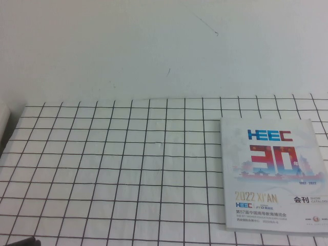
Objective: Close book
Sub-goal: 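Close the open booklet and leave it lying on the table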
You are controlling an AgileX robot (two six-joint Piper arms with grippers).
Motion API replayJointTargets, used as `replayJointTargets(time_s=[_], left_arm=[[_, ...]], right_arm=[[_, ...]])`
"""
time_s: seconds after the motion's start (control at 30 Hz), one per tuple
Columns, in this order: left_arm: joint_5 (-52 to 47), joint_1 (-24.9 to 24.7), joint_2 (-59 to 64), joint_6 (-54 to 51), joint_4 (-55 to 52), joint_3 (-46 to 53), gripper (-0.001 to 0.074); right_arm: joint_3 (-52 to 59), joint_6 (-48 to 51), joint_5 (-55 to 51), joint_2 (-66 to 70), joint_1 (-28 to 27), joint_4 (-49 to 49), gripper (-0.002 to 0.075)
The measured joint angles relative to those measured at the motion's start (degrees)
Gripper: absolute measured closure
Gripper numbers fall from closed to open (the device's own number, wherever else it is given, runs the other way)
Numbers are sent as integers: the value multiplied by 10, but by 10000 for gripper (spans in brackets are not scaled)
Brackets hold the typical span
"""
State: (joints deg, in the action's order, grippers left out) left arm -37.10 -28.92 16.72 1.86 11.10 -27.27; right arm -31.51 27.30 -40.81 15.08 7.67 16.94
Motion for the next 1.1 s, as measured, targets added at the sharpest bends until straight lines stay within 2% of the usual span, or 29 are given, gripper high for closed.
replayJointTargets(time_s=[0.43, 0.73, 0.8, 0.9, 1.1], left_arm=[[-60, 0, -3, 1, 1, 45, 738], [-27, 5, -23, 1, -17, 55, 738], [22, 20, -38, 1, -38, 66, 738], [108, 71, -71, 1, -51, 91, 738], [200, 215, -135, 1, -70, 168, 738]], right_arm=[[64, 0, 1, 0, 0, 0, 729], [86, 0, 0, 0, 0, 0, 729], [86, 0, 0, 0, 0, 0, 729], [86, 0, 0, 0, 0, 0, 729], [86, 0, 0, 0, 0, 0, 729]])
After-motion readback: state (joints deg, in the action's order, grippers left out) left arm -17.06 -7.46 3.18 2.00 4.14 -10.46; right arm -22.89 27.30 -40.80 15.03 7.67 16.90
